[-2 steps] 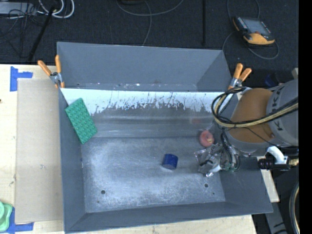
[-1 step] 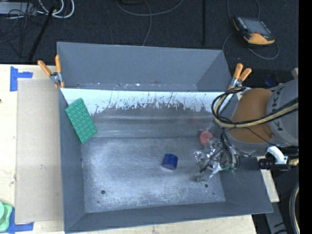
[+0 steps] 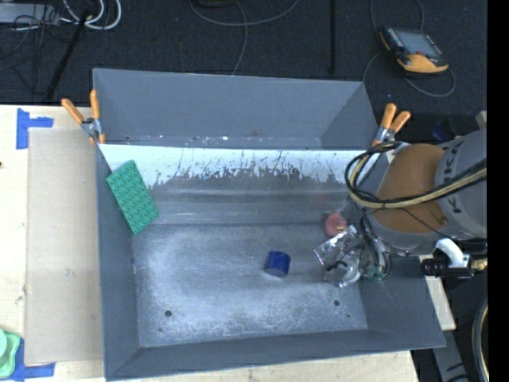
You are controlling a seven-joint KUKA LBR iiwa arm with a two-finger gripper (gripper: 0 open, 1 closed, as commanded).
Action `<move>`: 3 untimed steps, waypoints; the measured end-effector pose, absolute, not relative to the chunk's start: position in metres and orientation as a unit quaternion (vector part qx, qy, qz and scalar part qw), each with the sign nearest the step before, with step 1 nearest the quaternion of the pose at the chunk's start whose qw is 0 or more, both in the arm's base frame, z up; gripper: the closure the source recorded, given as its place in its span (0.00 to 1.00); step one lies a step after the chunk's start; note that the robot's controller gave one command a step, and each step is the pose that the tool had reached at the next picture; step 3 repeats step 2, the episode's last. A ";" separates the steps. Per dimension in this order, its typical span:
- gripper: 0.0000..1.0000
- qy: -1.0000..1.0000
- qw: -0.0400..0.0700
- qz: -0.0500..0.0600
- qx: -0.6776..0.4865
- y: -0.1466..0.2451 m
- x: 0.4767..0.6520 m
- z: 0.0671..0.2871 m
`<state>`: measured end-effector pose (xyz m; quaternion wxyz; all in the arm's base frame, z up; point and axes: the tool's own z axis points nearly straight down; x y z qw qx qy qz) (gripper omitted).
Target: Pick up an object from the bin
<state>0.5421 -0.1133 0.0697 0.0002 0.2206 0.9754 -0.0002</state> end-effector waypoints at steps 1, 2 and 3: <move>1.00 0.977 0.003 0.001 0.213 -0.093 0.528 0.174; 1.00 0.975 0.004 0.000 0.221 -0.106 0.546 0.230; 1.00 0.975 0.004 0.000 0.221 -0.106 0.546 0.230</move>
Offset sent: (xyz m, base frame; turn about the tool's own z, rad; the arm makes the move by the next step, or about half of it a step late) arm -0.0151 0.0193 0.1006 -0.0118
